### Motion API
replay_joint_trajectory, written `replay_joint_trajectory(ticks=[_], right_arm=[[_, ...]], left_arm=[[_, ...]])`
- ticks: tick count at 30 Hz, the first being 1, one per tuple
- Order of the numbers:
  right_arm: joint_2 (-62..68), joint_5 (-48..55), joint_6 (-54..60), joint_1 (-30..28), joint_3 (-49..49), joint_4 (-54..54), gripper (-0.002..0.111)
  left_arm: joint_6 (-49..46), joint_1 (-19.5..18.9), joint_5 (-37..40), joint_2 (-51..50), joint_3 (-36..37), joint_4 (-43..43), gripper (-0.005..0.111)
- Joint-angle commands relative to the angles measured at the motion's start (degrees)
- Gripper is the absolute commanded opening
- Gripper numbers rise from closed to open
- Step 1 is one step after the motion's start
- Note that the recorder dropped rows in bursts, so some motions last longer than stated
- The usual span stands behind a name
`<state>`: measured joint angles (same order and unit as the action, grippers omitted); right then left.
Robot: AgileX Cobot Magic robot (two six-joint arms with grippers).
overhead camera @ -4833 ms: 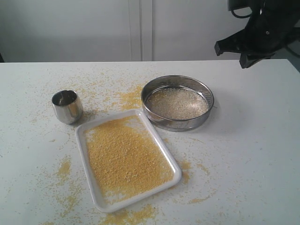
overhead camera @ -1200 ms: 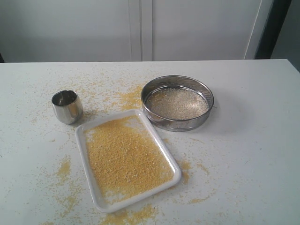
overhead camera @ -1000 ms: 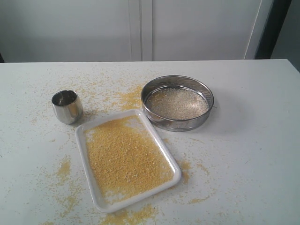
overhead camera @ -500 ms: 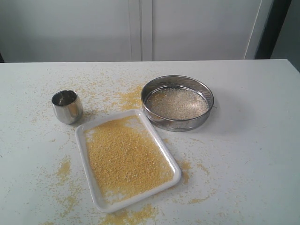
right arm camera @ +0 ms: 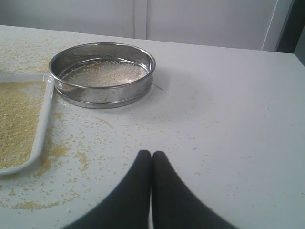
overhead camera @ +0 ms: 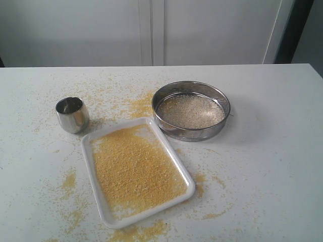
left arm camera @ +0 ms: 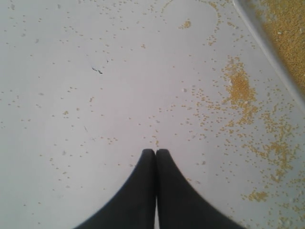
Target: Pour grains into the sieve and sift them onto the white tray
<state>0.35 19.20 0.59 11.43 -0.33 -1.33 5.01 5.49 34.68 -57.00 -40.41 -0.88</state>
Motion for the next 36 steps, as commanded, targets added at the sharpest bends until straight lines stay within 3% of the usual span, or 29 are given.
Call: replay_joint_trajectory(ticks=[1, 10, 22, 36], right_arm=[[-0.35, -0.86, 0.72, -0.27, 0.33, -0.36, 0.000], [-0.35, -0.86, 0.72, -0.27, 0.33, -0.36, 0.000], [-0.35, -0.86, 0.72, -0.27, 0.33, -0.36, 0.000], [-0.35, -0.86, 0.72, -0.27, 0.33, -0.36, 0.000]], left_arm=[[0.16, -0.20, 0.47, 0.53, 0.30, 0.40, 0.000], [-1.24, -0.20, -0.34, 2.93, 1.16, 0.40, 0.000], [-6.82, -0.20, -19.10, 20.76, 14.99, 0.28, 0.000], [-7.32, -1.74, -19.68, 40.00, 24.22, -1.96, 0.000]])
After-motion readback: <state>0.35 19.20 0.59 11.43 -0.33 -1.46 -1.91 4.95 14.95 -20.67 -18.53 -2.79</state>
